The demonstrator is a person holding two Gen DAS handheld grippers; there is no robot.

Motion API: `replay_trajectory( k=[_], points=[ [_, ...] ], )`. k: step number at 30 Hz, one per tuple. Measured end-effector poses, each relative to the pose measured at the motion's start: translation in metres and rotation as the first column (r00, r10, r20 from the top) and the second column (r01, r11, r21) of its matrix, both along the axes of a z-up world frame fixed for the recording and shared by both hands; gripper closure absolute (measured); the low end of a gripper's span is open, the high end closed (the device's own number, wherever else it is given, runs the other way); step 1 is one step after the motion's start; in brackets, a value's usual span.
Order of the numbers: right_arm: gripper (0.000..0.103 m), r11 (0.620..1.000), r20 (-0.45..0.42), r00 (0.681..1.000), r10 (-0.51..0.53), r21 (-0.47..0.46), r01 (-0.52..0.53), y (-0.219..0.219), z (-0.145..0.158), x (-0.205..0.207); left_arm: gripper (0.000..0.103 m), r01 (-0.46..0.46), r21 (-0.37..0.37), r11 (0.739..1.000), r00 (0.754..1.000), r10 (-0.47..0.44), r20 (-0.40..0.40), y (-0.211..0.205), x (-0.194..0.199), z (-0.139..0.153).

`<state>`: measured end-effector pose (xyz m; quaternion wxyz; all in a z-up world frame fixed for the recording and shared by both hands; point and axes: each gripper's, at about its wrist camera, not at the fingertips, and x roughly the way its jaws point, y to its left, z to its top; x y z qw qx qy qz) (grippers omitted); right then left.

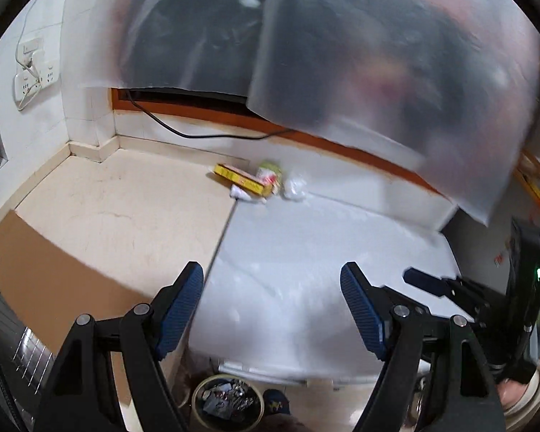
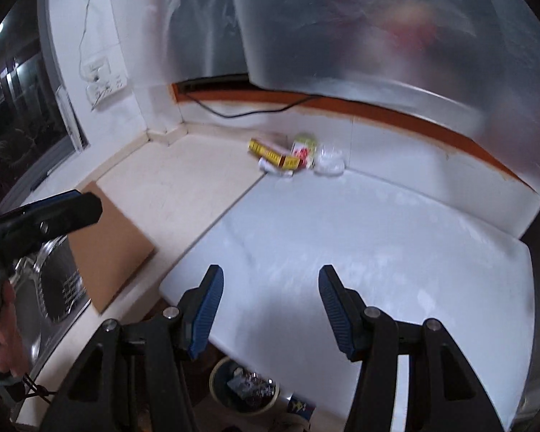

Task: Collect trash
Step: 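Raise both tools back up to the counter, then grasp the yellow-red medicine box with the left gripper while the right grasps the clear plastic bag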

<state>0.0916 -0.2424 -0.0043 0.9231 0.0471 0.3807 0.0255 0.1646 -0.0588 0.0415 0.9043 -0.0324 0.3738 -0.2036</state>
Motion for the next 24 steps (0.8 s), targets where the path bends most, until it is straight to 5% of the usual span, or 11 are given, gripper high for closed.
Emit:
replay_trajectory(
  k=[7, 15, 24],
  points=[
    [0.048, 1.000, -0.024, 0.999, -0.023, 0.005, 0.023, -0.044, -0.023, 0.093, 0.026, -0.073, 0.000, 0.997, 0.996, 0.073, -0.060, -0.024, 0.107, -0.015],
    [0.048, 0.999, -0.054, 0.998, -0.043, -0.015, 0.042, -0.074, -0.060, 0.215, 0.026, -0.087, 0.021, 0.996, 0.986, 0.089, -0.142, -0.064, 0.224, -0.067],
    [0.048, 0.996, -0.061, 0.995, -0.075, -0.062, 0.071, -0.075, -0.097, 0.284, 0.026, -0.134, -0.025, 0.991, 0.962, 0.124, -0.242, -0.068, 0.293, -0.123]
  ],
)
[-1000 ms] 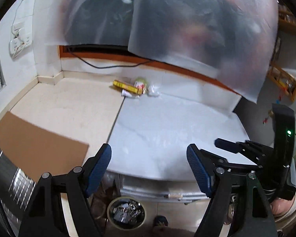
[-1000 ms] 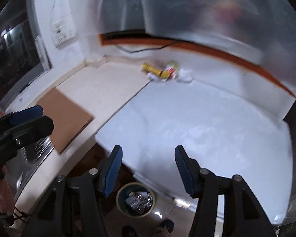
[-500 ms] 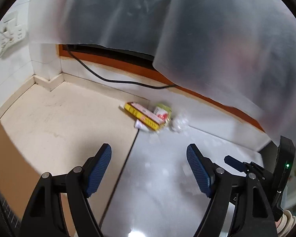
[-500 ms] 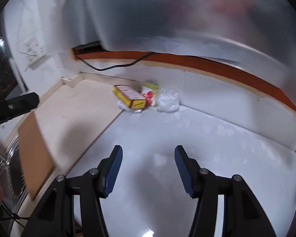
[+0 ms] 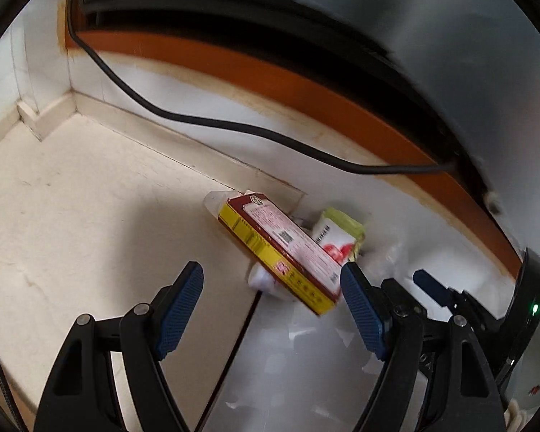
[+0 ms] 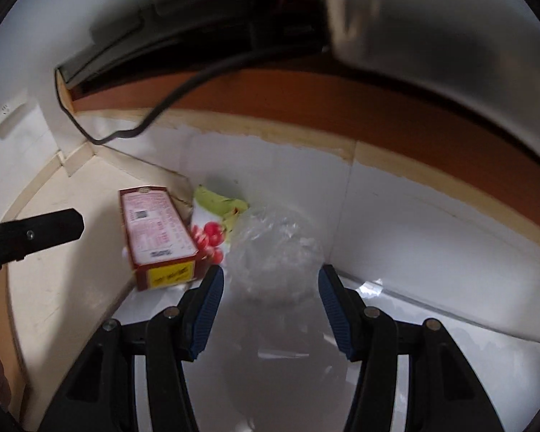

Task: Collect trash
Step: 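Grasp the yellow-red medicine box with the left gripper while the right grasps the clear plastic bag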

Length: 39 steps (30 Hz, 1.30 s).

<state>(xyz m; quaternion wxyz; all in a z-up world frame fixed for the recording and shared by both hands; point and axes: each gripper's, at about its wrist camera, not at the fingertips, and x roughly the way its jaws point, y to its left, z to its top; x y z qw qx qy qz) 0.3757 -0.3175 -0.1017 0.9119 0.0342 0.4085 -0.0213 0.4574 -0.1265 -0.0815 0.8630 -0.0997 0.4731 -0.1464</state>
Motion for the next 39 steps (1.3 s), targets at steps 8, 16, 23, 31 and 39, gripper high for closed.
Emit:
replay_trajectory(
  k=[8, 16, 23, 31, 39],
  points=[
    [0.048, 1.000, -0.002, 1.000, -0.013, 0.026, 0.013, 0.002, -0.017, 0.019, 0.026, -0.027, -0.078, 0.997, 0.998, 0.022, -0.062, -0.002, 0.034, -0.035],
    [0.051, 1.000, 0.034, 0.999, 0.001, 0.021, -0.002, 0.006, -0.024, 0.022, 0.029, -0.069, -0.214, 0.974, 0.992, 0.045, -0.116, -0.005, 0.057, -0.060],
    [0.074, 0.995, 0.049, 0.996, 0.080, 0.048, -0.082, 0.013, -0.025, 0.011, 0.069, -0.090, -0.241, 0.966, 0.989, 0.059, -0.133, -0.014, 0.055, -0.073],
    [0.088, 0.981, 0.038, 0.985, 0.169, 0.087, -0.171, 0.027, -0.024, -0.011, 0.076, -0.106, -0.246, 0.963, 0.992, 0.084, -0.098, -0.007, 0.019, -0.058],
    [0.093, 0.964, 0.046, 0.974, 0.223, 0.140, -0.227, 0.042, -0.013, -0.048, 0.078, -0.107, -0.235, 0.966, 0.993, 0.094, -0.066, 0.015, -0.035, -0.026]
  ],
)
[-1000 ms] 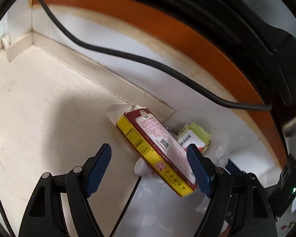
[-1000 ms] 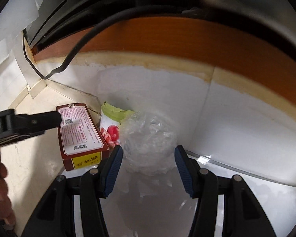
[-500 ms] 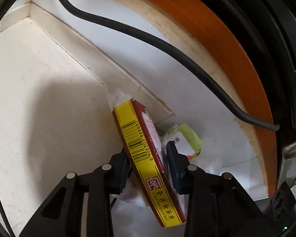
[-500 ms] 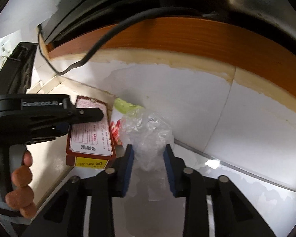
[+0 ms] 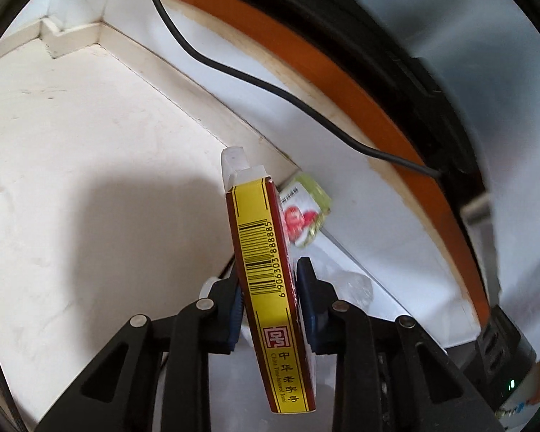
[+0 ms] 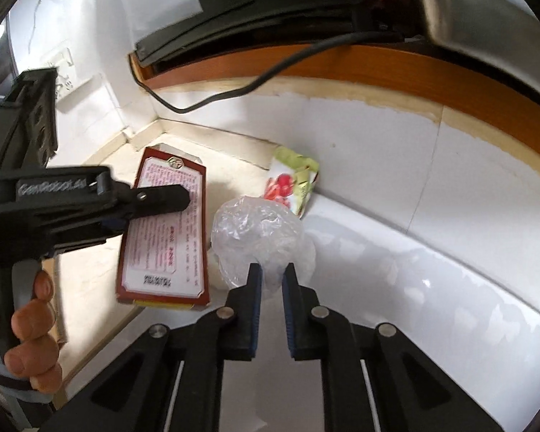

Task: Collect trash
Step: 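Grasp the yellow-red medicine box with the left gripper while the right grasps the clear plastic bag, then carry the medicine box and plastic bag down over the floor bin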

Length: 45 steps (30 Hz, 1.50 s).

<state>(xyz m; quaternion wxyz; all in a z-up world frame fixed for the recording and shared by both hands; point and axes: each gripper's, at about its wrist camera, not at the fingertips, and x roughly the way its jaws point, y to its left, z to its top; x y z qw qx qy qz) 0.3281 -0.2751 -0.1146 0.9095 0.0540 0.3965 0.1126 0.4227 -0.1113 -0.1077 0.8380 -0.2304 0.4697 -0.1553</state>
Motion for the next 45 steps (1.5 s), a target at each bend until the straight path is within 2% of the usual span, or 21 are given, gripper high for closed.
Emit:
replay_trajectory(
  k=[6, 10, 15, 20, 29, 37, 45],
  points=[
    [0.093, 1.000, 0.007, 1.000, 0.017, 0.020, -0.017, 0.006, 0.008, -0.032, 0.078, -0.007, 0.018, 1.000, 0.998, 0.006, 0.059, 0.017, -0.052, 0.027],
    [0.094, 0.999, -0.005, 0.999, 0.038, 0.007, -0.038, 0.010, 0.008, -0.045, 0.078, -0.023, 0.063, 0.998, 0.996, 0.018, 0.082, 0.035, -0.090, 0.039],
    [0.094, 0.999, -0.019, 0.999, 0.051, -0.002, -0.051, 0.015, 0.009, -0.079, 0.078, 0.001, 0.140, 0.990, 0.996, -0.014, 0.092, 0.049, -0.140, 0.035],
    [0.094, 0.999, -0.029, 0.998, 0.052, -0.008, -0.053, 0.027, 0.010, -0.109, 0.078, 0.040, 0.184, 0.982, 0.994, -0.057, 0.088, 0.055, -0.202, 0.041],
    [0.094, 0.995, -0.012, 0.995, 0.102, -0.012, -0.102, 0.072, 0.031, -0.191, 0.078, 0.049, 0.285, 0.957, 0.990, -0.085, 0.115, 0.087, -0.301, 0.063],
    [0.094, 0.981, -0.063, 0.982, 0.180, -0.064, -0.184, 0.128, 0.026, -0.260, 0.078, 0.052, 0.346, 0.937, 0.984, -0.107, 0.141, 0.116, -0.374, 0.061],
    [0.094, 0.971, -0.106, 0.972, 0.211, -0.094, -0.221, 0.169, 0.008, -0.310, 0.078, 0.100, 0.382, 0.919, 0.980, -0.157, 0.121, 0.128, -0.425, 0.040]
  ],
)
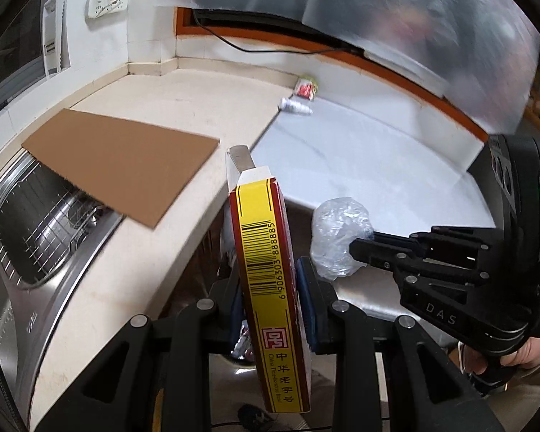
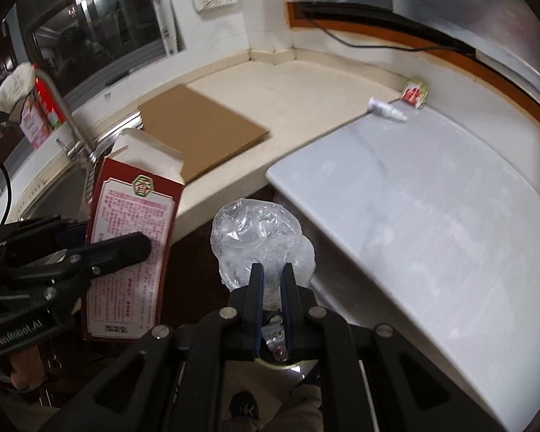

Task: Collect trash
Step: 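Carry the medicine box and plastic bag down over the floor bin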

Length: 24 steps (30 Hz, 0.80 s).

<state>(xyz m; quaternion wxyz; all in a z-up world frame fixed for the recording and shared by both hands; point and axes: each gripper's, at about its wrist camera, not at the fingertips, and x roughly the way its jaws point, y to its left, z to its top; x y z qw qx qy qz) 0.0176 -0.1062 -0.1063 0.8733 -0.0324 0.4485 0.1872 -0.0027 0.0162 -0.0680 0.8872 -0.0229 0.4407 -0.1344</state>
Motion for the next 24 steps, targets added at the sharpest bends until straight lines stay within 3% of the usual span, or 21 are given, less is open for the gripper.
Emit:
replay_trajectory(
  k=[6, 13, 24],
  points=[
    [0.094, 0.998, -0.064, 0.997, 0.030, -0.052, -0.033, 0.019, -0.022, -0.017, 0.078, 0.010, 0.014, 1.000, 0.999, -0.009, -0.031, 0.001, -0.017, -0.020],
    [0.094, 0.993, -0.159, 0.984, 0.081, -0.075, -0.094, 0.025, -0.061, -0.011, 0.078, -0.040, 0.032, 0.999, 0.995, 0.043, -0.086, 0.000, -0.018, -0.052],
    [0.094, 0.979, -0.299, 0.946, 0.128, -0.117, -0.169, 0.014, -0.165, -0.002, 0.078, -0.119, 0.035, 0.992, 0.967, 0.124, -0.223, -0.016, -0.010, -0.161]
  ],
)
